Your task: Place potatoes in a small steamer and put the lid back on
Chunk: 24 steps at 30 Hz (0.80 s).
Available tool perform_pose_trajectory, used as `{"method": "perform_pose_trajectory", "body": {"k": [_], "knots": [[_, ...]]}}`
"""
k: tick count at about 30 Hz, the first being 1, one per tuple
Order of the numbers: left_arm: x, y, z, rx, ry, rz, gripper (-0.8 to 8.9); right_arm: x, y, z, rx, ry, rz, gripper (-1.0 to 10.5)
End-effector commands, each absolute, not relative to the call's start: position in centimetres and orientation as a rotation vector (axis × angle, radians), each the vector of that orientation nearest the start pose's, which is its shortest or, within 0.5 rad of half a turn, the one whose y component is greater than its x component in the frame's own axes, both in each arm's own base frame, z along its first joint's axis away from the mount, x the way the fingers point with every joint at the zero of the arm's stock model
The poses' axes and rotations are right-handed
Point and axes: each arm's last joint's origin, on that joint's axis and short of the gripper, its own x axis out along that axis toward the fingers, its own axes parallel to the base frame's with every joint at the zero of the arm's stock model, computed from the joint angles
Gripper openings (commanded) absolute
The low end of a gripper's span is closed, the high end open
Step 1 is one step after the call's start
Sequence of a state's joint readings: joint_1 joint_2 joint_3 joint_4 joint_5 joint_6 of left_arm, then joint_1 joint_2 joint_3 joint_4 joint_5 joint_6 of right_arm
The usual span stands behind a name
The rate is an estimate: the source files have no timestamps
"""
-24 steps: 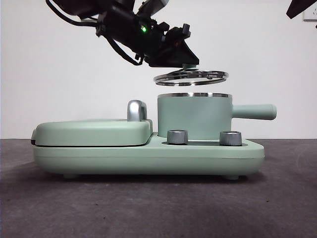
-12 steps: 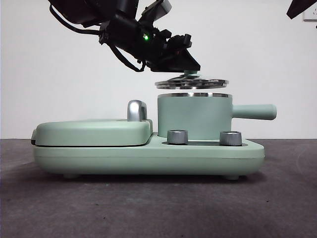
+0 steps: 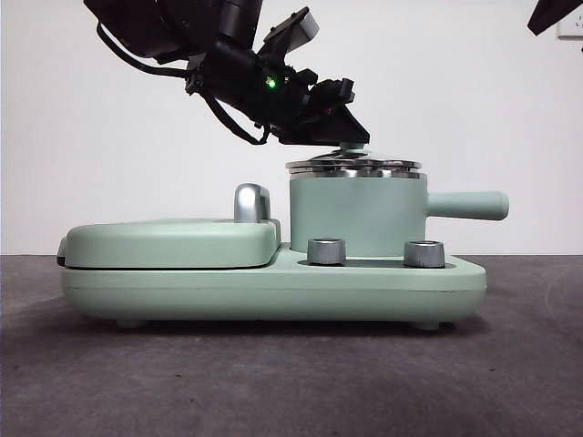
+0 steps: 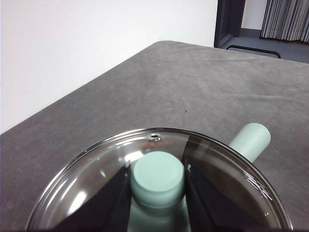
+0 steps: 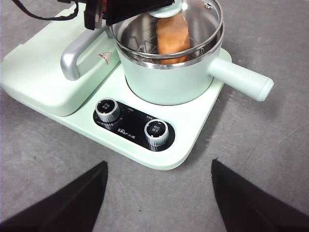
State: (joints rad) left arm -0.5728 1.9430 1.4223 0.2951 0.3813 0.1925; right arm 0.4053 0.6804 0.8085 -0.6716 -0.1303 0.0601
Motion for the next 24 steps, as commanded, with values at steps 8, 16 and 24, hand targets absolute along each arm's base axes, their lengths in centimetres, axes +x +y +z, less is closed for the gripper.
{"method": "perform_pose_trajectory", "body": {"k": [8, 16, 24], "knots": [[37.6, -26.3, 26.4, 0.201, 0.079, -0.998, 0.09, 12.1, 5.7, 31.2, -0.009, 0.558, 0.508, 3.3], [37.5, -26.5, 26.4, 0.201, 0.080, -1.007, 0.09, 12.0, 5.6, 31.1, -0.012, 0.574, 0.503, 3.3], [37.7, -26.6, 25.6, 0.203, 0.101, -1.009, 0.09, 12.0, 5.6, 31.0, -0.012, 0.575, 0.503, 3.3]]}}
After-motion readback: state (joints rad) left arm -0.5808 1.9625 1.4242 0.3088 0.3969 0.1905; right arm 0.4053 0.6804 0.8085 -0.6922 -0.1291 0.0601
